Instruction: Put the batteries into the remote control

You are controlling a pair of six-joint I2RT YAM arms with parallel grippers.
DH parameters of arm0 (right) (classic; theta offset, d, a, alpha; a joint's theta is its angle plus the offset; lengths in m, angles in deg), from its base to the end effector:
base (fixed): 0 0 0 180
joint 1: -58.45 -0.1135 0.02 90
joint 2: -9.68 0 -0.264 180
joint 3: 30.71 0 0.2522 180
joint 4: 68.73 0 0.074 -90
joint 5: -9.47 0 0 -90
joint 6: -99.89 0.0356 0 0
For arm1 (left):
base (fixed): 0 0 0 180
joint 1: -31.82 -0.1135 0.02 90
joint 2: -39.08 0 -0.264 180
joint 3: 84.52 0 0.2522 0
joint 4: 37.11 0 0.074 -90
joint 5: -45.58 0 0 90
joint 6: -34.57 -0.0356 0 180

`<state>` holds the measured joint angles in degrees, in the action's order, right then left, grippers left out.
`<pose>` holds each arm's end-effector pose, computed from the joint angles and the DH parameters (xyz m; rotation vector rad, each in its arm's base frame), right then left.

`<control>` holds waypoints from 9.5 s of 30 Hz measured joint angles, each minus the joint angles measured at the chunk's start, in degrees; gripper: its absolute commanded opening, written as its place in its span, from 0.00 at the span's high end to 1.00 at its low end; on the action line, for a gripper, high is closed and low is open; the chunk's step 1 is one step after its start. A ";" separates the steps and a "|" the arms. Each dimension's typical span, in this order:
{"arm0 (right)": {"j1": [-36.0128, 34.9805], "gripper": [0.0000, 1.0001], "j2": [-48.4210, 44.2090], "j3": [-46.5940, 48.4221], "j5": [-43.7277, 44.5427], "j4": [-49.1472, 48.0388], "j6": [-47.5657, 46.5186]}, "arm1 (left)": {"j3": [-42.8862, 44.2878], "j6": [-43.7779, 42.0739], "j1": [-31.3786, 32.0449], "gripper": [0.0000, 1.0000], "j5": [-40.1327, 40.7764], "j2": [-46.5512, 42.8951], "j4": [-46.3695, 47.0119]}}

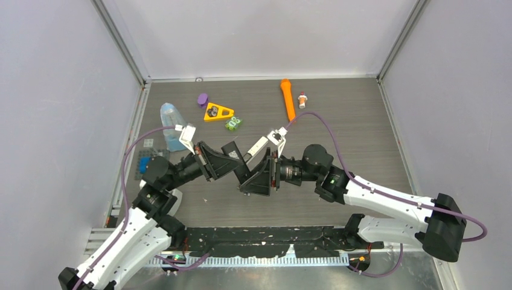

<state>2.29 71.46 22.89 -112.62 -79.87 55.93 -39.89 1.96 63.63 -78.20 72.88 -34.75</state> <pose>0.1229 0.2172 0.3156 -0.6885 1.7119 1.7662 0.1163 -0.0955 0.3314 0.2280 1.5886 -1.6515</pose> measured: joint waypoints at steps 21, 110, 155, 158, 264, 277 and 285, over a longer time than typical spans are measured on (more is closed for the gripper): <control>-4.35 0.66 34.34 33.66 40.46 53.44 1.46 | 8.20 -21.49 0.00 1.00 42.88 -20.09 -42.01; -4.48 0.95 32.94 41.97 53.81 67.32 5.44 | 8.24 -17.94 0.00 1.00 31.93 -17.31 -43.80; -16.26 0.90 -0.81 26.14 40.57 40.00 -34.86 | 6.25 9.70 -0.07 1.00 2.45 4.37 -6.27; -16.26 0.89 -1.05 25.94 41.00 40.04 -35.21 | 6.25 9.75 -0.07 1.00 2.25 4.31 -6.56; -18.73 0.51 -4.15 11.87 50.99 20.06 -28.98 | -2.40 24.52 -0.83 1.00 8.57 2.47 0.24; -18.23 0.02 -6.10 17.11 54.14 29.90 -20.26 | -2.69 25.20 -0.33 1.00 5.46 1.66 4.81; -18.23 0.05 -9.14 17.70 53.81 36.30 -0.68 | -2.69 25.07 -0.33 1.00 5.73 1.70 5.81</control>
<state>-15.94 62.32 40.59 -58.81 -43.57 55.25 -42.58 27.03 63.30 -72.47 74.58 -28.94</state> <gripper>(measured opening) 0.955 0.155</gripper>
